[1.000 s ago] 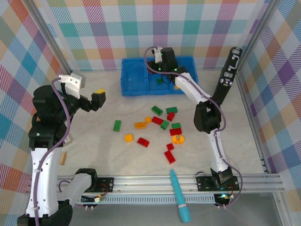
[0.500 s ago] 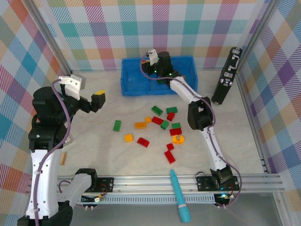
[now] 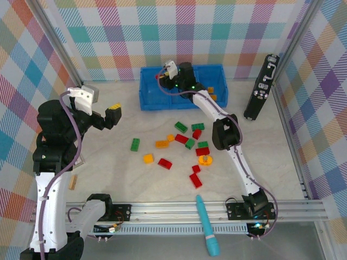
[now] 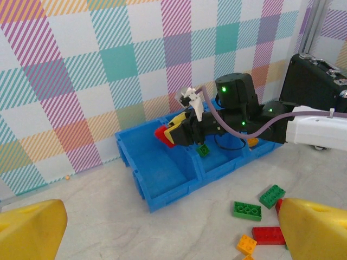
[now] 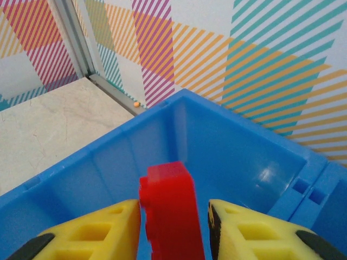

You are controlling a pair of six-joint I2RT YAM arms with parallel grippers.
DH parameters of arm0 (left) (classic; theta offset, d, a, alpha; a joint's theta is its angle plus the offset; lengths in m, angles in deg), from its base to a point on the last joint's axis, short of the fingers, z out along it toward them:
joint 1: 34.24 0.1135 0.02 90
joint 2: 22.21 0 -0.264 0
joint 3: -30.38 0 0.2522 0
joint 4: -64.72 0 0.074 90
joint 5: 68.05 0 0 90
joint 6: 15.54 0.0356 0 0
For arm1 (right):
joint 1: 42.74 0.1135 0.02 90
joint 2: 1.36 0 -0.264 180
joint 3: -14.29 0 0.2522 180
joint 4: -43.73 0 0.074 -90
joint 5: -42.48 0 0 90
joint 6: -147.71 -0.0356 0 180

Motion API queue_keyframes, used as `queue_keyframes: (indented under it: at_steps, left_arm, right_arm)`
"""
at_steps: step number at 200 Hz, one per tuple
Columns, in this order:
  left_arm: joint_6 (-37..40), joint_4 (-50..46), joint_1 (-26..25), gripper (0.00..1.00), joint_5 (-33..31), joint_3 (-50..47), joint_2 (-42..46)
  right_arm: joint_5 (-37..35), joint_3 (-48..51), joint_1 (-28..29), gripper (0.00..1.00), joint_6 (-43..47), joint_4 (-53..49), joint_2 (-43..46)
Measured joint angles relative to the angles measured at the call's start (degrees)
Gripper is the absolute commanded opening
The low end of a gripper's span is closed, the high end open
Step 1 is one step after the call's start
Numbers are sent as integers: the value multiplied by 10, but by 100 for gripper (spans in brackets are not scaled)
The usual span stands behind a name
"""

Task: Sort the legos into containers by color
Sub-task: Place the lego in the container, then pick up the lego from the center of the table.

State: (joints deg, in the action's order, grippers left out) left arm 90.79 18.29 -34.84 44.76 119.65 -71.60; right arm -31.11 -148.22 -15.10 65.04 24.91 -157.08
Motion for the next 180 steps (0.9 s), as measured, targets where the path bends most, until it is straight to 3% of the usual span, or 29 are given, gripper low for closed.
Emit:
queue_keyframes:
  at_steps: [68, 87, 117, 140, 180]
  left_arm:
    - [0, 0, 0, 100, 0, 0, 0]
    - [0, 0, 0, 100, 0, 0, 1]
    - [7, 0, 0, 100, -12, 0, 5]
    - [11, 0, 0, 100, -15, 0, 18]
    - [11, 15, 0, 100, -14, -19, 51]
  right_arm:
    - [-8, 0, 3, 43, 23, -31, 1]
    - [-31, 40, 5, 45, 26, -57, 29]
    - [-92, 202, 8, 48, 10, -112, 168]
    - [-139, 331, 9, 57, -28, -159, 311]
    - [-174, 510, 10, 74, -174, -263, 536]
